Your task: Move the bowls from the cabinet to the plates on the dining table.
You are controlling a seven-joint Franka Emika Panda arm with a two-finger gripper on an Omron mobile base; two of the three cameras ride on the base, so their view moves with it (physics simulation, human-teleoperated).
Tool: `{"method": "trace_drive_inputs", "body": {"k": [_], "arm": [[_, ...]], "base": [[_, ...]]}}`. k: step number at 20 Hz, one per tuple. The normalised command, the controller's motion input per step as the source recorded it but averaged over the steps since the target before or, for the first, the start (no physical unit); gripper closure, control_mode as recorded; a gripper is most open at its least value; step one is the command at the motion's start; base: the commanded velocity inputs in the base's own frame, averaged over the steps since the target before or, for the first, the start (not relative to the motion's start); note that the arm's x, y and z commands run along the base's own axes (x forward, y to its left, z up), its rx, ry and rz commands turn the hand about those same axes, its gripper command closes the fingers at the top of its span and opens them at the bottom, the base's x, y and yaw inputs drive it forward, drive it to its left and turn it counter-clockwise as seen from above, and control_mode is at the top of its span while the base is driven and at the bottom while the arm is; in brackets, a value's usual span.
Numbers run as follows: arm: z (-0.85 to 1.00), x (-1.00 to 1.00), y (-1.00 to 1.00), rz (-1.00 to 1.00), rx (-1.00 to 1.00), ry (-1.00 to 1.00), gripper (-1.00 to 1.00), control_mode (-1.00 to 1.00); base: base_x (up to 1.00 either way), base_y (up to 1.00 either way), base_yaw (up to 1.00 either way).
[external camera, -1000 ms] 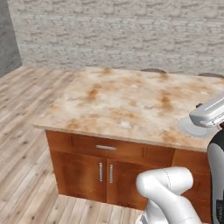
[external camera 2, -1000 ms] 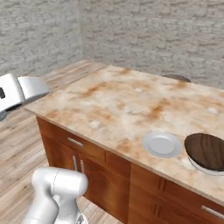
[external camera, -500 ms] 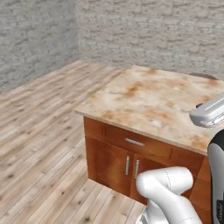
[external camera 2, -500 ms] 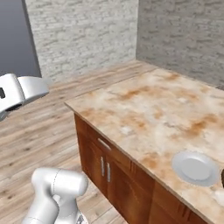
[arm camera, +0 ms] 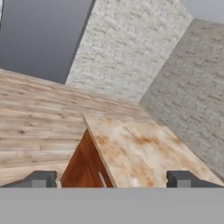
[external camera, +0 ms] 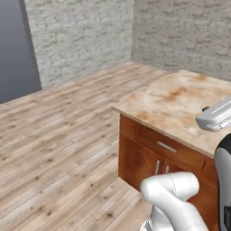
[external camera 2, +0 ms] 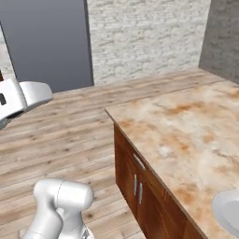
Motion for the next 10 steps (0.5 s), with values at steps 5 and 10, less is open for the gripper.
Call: {"method": "trace_drive_inputs", "body": {"k": [5, 10], "arm": [[0.00, 0.00, 0.00, 0.00, 0.00, 0.00, -1.00, 1.00], [0.00, 0.00, 0.00, 0.00, 0.00, 0.00, -1.00, 1.00]], "base": [[0.00, 0.35, 0.45], [0.00, 0.36, 0.43]]}}
